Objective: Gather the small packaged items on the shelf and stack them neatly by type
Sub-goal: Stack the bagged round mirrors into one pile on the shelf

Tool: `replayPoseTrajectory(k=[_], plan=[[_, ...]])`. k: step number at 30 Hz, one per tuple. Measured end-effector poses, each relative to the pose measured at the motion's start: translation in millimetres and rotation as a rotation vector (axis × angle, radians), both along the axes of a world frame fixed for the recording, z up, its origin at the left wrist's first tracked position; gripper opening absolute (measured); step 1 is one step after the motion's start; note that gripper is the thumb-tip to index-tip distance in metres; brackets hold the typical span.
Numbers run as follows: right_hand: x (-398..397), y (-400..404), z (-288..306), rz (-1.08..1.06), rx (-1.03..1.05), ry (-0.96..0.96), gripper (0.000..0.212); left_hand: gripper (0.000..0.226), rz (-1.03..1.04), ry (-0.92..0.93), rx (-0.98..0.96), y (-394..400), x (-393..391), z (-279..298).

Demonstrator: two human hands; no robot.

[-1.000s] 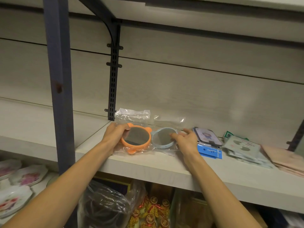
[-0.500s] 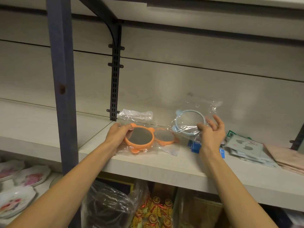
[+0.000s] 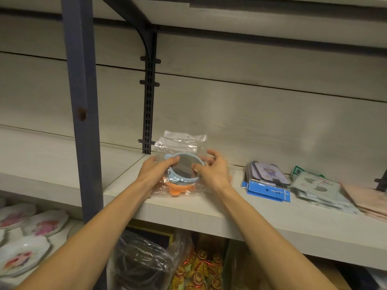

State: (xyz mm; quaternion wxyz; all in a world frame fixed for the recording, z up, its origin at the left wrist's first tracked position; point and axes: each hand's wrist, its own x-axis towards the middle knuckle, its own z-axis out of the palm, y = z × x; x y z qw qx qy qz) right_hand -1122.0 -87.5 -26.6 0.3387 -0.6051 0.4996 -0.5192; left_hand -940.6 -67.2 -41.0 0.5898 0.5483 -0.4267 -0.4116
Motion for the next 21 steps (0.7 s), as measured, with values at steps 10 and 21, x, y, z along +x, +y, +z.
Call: replayPoseTrajectory(k=[10, 21], plan=[[-42.7, -9.1, -11.2, -0.261, 0.014, 0.294, 0.073, 0.053, -0.005, 0.015, 0.049, -0.1, -0.9, 0.1], [-47.5, -11.9, -21.7, -0.266, 0.109, 0.561, 0.094, 0.02, 0.018, 0.042, -0.014, -2.7, -0.1, -0.3]])
